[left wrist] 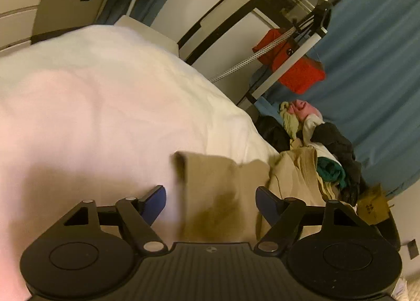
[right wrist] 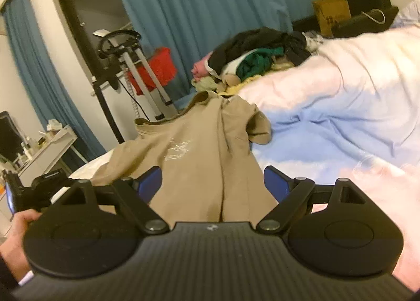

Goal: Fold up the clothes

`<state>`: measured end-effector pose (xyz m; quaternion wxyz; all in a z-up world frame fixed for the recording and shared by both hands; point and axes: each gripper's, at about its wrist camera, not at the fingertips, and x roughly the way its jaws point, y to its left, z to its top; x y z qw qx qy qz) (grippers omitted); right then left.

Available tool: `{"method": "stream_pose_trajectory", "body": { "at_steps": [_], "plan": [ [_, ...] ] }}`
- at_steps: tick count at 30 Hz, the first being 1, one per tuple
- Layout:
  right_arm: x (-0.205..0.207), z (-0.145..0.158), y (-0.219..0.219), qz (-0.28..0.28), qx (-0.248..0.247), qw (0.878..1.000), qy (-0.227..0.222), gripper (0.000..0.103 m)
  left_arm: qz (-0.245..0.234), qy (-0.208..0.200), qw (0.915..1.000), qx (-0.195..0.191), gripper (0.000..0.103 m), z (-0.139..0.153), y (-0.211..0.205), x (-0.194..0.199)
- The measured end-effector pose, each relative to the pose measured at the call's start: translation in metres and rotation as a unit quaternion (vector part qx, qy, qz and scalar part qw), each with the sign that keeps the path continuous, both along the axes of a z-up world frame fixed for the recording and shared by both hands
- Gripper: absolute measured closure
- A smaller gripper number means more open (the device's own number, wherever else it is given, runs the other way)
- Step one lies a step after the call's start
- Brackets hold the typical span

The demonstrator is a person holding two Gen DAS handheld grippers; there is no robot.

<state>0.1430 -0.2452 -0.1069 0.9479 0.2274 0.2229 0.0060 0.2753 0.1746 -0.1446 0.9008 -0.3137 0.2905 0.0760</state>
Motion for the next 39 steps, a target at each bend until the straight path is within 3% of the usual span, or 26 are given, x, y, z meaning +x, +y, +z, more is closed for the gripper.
{"method": "stream_pose_trajectory", "body": {
  "at_steps": [1,3,4,9,14,18,22,24,26,32,34,36,39],
  "plan": [
    [0.003,-0.003,0.0,-0.001,0.001,1.0,0.003,0.017,-0.001,-0.003,1.0,0.007,0.041,-0.003,-0.001,0.009],
    [0.009,-0.007,0.0,-0.002,0.004,1.0,0.007,0.017,-0.01,0.005,0.9986,0.052,0.088,-0.004,-0.008,0.025],
    [0.012,-0.008,0.0,-0.003,0.004,1.0,0.008,0.017,-0.016,0.011,0.9974,0.069,0.096,-0.004,-0.011,0.033],
    [0.021,-0.01,0.01,0.005,-0.021,1.0,0.001,0.017,-0.027,0.004,0.9857,0.166,0.099,0.037,-0.012,0.079],
    [0.027,-0.014,0.016,0.011,-0.049,0.999,-0.009,0.017,0.03,-0.01,0.967,0.253,0.099,0.093,-0.003,0.132],
    [0.031,-0.018,0.017,0.015,-0.059,0.998,-0.009,0.017,0.07,0.02,0.9538,0.292,0.098,0.09,0.001,0.169],
    [0.038,-0.024,0.018,0.015,-0.064,0.998,-0.005,0.017,0.042,0.06,0.9658,0.249,0.085,0.055,0.014,0.178],
    [0.042,-0.026,0.018,0.016,-0.065,0.998,-0.003,0.017,0.034,0.073,0.9703,0.228,0.059,0.044,0.019,0.168],
    [0.045,-0.028,0.019,0.022,-0.061,0.998,0.001,0.017,0.016,0.085,0.9739,0.21,0.052,0.043,0.02,0.146],
    [0.043,-0.023,0.021,0.026,-0.062,0.998,-0.009,0.017,-0.067,0.124,0.9761,0.166,0.042,0.061,0.008,0.041],
    [0.037,-0.019,0.021,0.024,-0.061,0.998,-0.016,0.017,-0.097,0.14,0.977,0.128,0.041,0.066,0.004,-0.01],
    [0.027,-0.012,0.02,0.022,-0.061,0.998,-0.023,0.017,-0.125,0.171,0.9738,0.082,0.041,0.067,-0.003,-0.058],
    [0.009,0.001,0.017,0.018,-0.064,0.997,-0.036,0.017,-0.17,0.214,0.9614,0.029,0.041,0.057,-0.017,-0.125]
  ]
}}
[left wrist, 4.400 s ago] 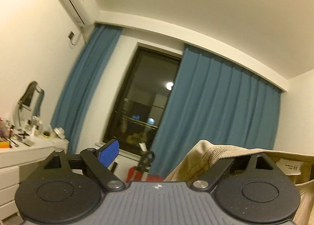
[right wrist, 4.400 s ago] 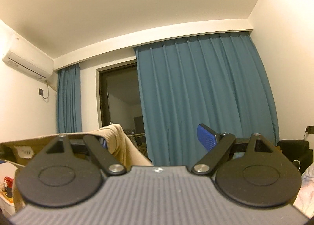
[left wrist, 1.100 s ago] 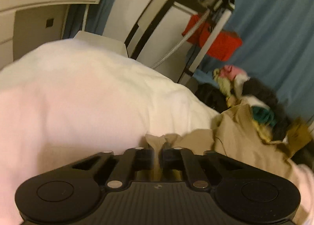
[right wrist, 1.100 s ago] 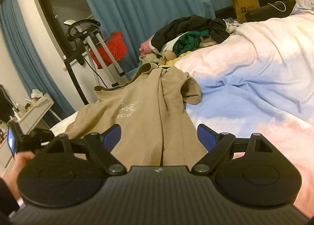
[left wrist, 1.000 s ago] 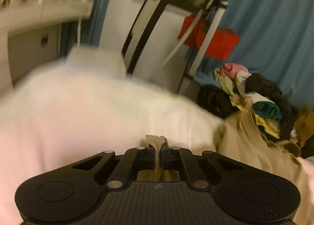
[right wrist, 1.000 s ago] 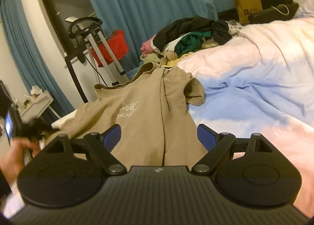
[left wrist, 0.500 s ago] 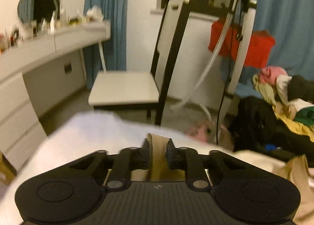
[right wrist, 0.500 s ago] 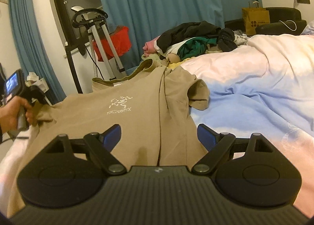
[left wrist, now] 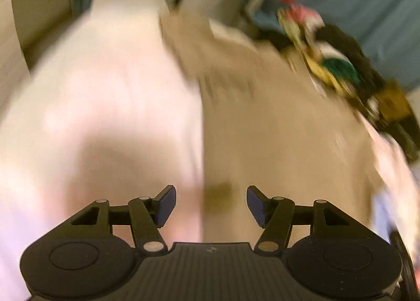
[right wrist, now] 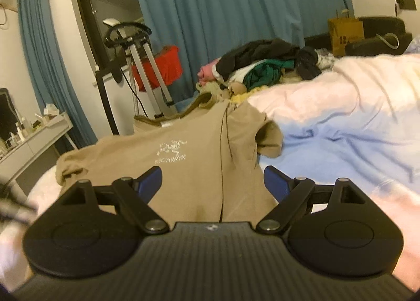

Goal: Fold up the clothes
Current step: 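Smooth the shirt body flat with the left gripper, then release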

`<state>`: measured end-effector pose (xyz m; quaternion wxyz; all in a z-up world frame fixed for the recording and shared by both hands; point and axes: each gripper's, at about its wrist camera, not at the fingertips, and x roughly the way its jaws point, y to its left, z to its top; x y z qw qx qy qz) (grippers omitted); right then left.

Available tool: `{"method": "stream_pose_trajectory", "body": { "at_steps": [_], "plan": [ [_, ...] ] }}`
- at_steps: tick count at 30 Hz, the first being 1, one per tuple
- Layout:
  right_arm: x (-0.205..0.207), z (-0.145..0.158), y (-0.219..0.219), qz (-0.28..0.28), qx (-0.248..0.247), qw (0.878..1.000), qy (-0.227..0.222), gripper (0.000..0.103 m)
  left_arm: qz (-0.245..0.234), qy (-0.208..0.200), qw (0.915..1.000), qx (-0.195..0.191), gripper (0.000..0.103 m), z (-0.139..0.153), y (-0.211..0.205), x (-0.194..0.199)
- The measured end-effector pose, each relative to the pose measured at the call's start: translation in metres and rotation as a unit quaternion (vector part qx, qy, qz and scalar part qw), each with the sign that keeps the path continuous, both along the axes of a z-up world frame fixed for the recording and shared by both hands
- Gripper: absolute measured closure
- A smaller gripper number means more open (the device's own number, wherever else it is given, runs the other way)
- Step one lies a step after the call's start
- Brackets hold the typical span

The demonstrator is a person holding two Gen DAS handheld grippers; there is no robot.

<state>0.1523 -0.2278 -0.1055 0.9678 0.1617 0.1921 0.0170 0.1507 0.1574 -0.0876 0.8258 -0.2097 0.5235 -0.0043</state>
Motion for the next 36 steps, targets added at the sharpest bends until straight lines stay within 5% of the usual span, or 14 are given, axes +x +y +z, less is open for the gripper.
{"method": "stream_pose_trajectory", "body": {
  "at_steps": [4,10,16,18,25,26,29,33,36],
  "plan": [
    [-0.031,0.018,-0.005,-0.011,0.006,1.0,-0.01,0.017,-0.045,0.069,0.9965,-0.012,0.042,-0.015,-0.021,-0.075],
    [-0.07,0.039,-0.004,-0.012,0.028,1.0,-0.002,0.017,-0.081,0.104,0.9909,-0.025,0.044,-0.019,-0.04,-0.135],
    [-0.075,0.042,0.014,-0.008,-0.03,0.999,-0.013,0.017,-0.087,0.108,0.9903,-0.005,0.049,-0.012,-0.045,-0.147],
    [-0.072,0.036,0.017,-0.008,-0.043,0.999,-0.005,0.017,-0.089,0.104,0.9906,-0.006,0.062,-0.006,-0.045,-0.147],
    [-0.063,0.025,0.013,-0.006,-0.034,0.999,0.016,0.017,-0.105,0.096,0.9894,-0.027,0.062,0.016,-0.041,-0.145],
    [-0.064,0.025,0.014,-0.005,-0.036,0.999,0.013,0.017,-0.108,0.1,0.9889,-0.021,0.063,0.016,-0.041,-0.145],
    [-0.065,0.024,0.015,-0.001,-0.037,0.999,0.014,0.017,-0.115,0.11,0.9873,-0.004,0.097,0.021,-0.038,-0.142],
    [-0.066,0.024,0.015,0.002,-0.033,0.999,0.019,0.017,-0.126,0.1,0.9863,0.036,0.099,0.053,-0.016,-0.155],
    [-0.065,0.026,0.015,0.004,-0.028,0.999,0.016,0.017,-0.107,0.134,0.982,0.081,0.1,0.068,0.008,-0.163]
  ]
}}
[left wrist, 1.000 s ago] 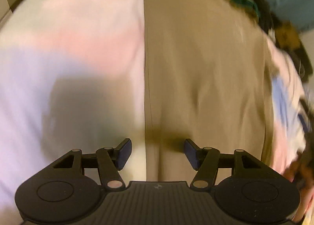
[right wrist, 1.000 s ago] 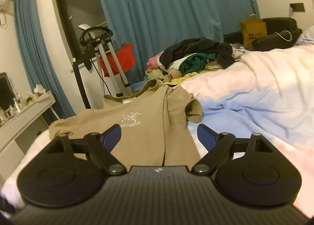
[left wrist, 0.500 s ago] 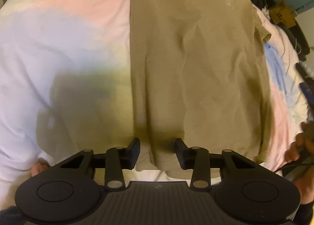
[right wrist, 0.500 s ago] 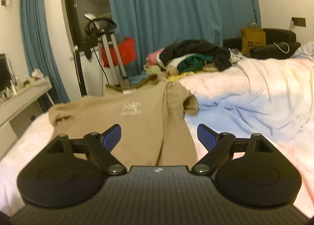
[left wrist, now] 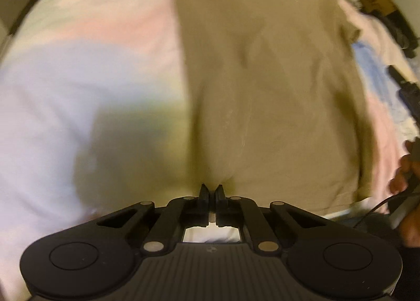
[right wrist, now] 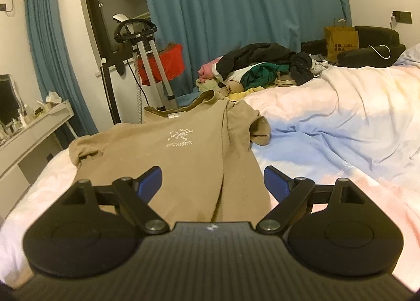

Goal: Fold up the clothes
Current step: 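Smooth the shirt body flat with the left gripper, then release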

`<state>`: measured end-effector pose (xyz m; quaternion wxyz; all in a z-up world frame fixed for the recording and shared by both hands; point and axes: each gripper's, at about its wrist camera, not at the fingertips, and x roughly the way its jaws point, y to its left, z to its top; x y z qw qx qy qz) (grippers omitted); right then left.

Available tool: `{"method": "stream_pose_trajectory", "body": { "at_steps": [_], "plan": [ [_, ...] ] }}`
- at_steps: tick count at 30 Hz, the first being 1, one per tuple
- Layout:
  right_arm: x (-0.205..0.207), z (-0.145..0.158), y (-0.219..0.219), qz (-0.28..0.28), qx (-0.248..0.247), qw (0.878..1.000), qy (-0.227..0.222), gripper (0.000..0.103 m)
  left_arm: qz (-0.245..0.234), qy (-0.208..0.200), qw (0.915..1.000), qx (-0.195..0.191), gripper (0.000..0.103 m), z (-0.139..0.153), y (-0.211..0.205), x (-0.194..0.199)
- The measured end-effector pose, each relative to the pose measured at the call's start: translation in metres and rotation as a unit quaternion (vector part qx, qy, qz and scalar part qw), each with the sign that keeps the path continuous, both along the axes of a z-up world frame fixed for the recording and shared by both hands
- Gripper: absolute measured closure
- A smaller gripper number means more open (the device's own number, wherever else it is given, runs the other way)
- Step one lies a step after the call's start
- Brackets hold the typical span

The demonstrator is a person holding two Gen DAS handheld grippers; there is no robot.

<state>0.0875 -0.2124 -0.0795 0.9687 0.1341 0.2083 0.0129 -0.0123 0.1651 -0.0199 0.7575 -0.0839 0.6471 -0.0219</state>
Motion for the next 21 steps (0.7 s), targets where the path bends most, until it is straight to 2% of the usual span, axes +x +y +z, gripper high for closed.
{"method": "stream_pose_trajectory", "body": {
  "at_steps": [3,5,7,10,11,12,15,17,19,21],
  "plan": [
    [0.002,0.001,0.001,0.005,-0.001,1.0,-0.004,0.017,0.019,0.039,0.9978,0.049,0.1,-0.004,0.019,-0.004],
    [0.002,0.001,0.002,0.007,-0.001,1.0,-0.006,0.017,0.021,0.049,0.9974,0.048,0.1,-0.002,0.023,-0.002],
    [0.0,0.002,0.002,0.008,-0.001,1.0,-0.007,0.017,0.011,0.038,0.9979,0.051,0.097,0.008,0.023,-0.001],
    [-0.004,0.006,0.001,0.008,0.002,1.0,-0.014,0.017,-0.003,0.01,0.9984,0.055,0.074,0.03,0.022,0.001],
    [-0.005,0.008,0.0,0.008,0.004,1.0,-0.019,0.017,-0.009,-0.003,0.9982,0.06,0.058,0.04,0.02,0.002],
    [-0.006,0.01,0.0,0.007,0.006,1.0,-0.023,0.017,-0.017,-0.021,0.9976,0.064,0.048,0.05,0.018,0.004],
    [-0.009,0.014,0.0,0.003,0.005,0.999,-0.037,0.017,-0.036,-0.093,0.9928,0.067,0.035,0.089,0.011,0.013],
    [-0.011,0.016,-0.001,-0.001,0.002,0.999,-0.046,0.017,-0.036,-0.151,0.9863,0.056,0.025,0.116,0.008,0.022],
    [-0.013,0.017,-0.002,-0.008,0.001,0.999,-0.052,0.017,-0.031,-0.214,0.9753,0.044,0.02,0.141,0.004,0.031],
    [-0.015,0.018,-0.005,-0.015,0.002,0.998,-0.06,0.017,-0.025,-0.276,0.96,0.043,0.018,0.162,-0.009,0.041]
  ]
}}
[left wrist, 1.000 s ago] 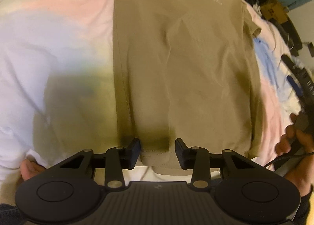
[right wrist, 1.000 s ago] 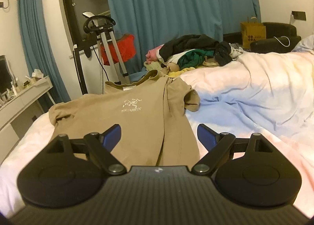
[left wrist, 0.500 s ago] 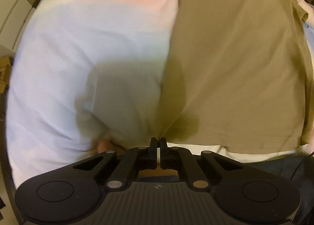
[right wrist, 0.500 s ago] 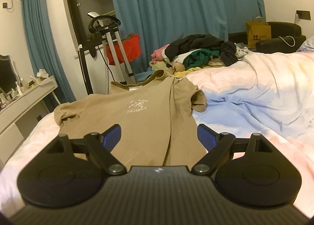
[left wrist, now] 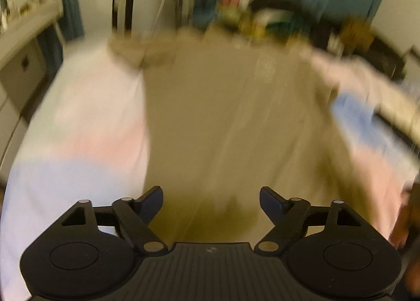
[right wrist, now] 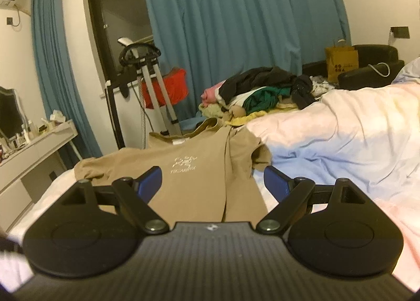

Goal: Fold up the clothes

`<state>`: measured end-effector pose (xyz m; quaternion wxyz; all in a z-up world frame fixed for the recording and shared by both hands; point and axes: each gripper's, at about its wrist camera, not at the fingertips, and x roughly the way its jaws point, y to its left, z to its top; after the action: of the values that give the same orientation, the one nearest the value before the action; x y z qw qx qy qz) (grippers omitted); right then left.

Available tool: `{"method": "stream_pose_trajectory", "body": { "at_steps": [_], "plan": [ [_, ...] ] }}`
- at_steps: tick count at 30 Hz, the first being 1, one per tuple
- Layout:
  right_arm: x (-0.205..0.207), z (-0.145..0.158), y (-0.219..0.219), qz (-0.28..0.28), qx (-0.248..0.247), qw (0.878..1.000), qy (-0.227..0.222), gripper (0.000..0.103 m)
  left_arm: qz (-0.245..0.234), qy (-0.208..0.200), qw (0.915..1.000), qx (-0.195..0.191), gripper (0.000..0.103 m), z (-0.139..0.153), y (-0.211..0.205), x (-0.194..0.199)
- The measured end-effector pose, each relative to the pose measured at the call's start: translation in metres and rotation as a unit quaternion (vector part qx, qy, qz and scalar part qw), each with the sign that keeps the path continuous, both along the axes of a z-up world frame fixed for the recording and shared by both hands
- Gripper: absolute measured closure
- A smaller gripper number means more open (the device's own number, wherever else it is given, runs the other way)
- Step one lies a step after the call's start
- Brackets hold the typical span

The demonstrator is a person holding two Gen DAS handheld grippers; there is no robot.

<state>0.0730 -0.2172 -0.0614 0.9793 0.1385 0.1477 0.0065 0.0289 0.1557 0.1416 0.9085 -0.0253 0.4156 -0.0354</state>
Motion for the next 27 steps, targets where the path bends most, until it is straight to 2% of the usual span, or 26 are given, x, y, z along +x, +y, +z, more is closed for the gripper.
{"method": "stream_pose_trajectory", "body": {
  "at_steps": [2,5,8,11,12,15,18,24,27],
  "plan": [
    [-0.002,0.0,-0.002,-0.006,0.003,1.0,-0.008,0.017,-0.006,-0.063,0.998,0.0,0.014,0.014,-0.011,0.011],
    [-0.004,-0.002,-0.004,-0.01,0.006,1.0,-0.013,0.017,-0.011,-0.131,0.9912,0.016,0.006,0.011,-0.048,0.014],
    [-0.004,-0.005,-0.005,-0.012,0.011,1.0,-0.013,0.017,-0.016,-0.16,0.9868,0.02,0.004,-0.026,-0.109,0.024],
    [-0.003,-0.01,-0.007,-0.013,0.019,1.0,-0.009,0.017,-0.015,-0.169,0.9854,0.014,0.003,-0.064,-0.144,0.007],
    [-0.003,-0.011,-0.007,-0.015,0.021,1.0,-0.007,0.017,-0.013,-0.165,0.9862,0.011,0.003,-0.078,-0.149,0.012],
    [0.002,-0.016,-0.006,-0.014,0.021,1.0,0.0,0.017,-0.001,-0.147,0.9892,-0.001,0.003,-0.122,-0.156,0.038],
    [0.007,-0.019,-0.001,-0.008,0.014,1.0,0.004,0.017,0.013,-0.135,0.9908,-0.001,0.003,-0.151,-0.143,0.037],
    [0.014,-0.024,0.003,0.004,0.017,1.0,0.011,0.017,0.03,-0.113,0.9929,-0.021,0.002,-0.181,-0.14,0.03],
    [0.022,-0.027,-0.001,0.01,0.039,0.999,0.015,0.017,0.026,-0.106,0.9939,-0.018,0.002,-0.194,-0.146,0.032]
  ]
}}
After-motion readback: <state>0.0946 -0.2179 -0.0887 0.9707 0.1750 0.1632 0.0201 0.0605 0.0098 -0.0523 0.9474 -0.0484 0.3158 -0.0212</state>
